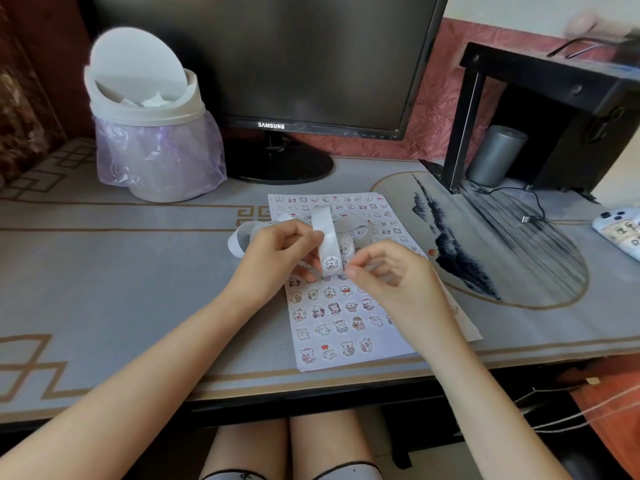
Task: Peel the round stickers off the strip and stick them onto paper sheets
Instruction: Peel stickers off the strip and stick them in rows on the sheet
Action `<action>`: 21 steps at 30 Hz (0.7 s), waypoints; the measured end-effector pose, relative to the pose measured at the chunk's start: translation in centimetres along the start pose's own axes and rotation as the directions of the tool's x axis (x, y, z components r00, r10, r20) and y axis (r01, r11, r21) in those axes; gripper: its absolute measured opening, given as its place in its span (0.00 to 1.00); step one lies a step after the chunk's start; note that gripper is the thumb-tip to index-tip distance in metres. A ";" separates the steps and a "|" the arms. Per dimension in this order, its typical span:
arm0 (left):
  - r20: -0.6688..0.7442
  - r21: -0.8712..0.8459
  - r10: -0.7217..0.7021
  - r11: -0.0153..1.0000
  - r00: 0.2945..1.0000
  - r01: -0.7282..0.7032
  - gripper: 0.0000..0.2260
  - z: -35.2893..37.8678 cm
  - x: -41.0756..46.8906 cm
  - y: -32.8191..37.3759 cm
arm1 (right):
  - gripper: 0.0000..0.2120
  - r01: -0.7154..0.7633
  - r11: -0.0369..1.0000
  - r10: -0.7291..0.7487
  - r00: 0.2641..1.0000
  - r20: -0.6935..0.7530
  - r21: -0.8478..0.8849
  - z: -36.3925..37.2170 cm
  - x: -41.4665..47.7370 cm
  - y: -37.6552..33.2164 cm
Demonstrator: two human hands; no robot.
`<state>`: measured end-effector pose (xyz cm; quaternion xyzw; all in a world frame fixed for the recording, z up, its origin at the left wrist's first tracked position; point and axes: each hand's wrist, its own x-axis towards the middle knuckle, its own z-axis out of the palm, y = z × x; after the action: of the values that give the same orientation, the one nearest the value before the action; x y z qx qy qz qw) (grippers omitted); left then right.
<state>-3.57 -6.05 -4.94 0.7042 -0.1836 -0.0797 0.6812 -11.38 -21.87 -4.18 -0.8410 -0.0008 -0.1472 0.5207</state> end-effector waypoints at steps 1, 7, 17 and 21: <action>0.001 -0.012 0.008 1.000 1.000 -0.008 0.08 0.0 -0.1 0.1 | 0.06 0.006 1.000 -0.006 1.000 -0.016 -0.007 0.4 0.4 0.1; 0.003 -0.053 0.043 0.998 0.999 -0.043 0.08 0.0 0.0 0.1 | 0.08 0.016 0.996 -0.011 0.998 -0.067 0.087 1.4 1.7 0.6; 0.071 -0.019 0.021 1.000 0.997 -0.019 0.06 0.2 0.2 -0.5 | 0.06 0.055 0.989 -0.042 0.995 -0.095 0.137 1.0 1.9 0.6; 0.081 0.003 0.032 0.999 0.996 -0.032 0.04 0.1 0.2 -0.6 | 0.08 0.065 0.990 -0.053 0.994 -0.091 0.126 1.0 1.9 0.7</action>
<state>-3.32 -6.21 -5.52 0.6986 -0.2225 -0.0967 0.6731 -9.25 -21.58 -4.72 -0.7979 -0.0123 -0.1988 0.5689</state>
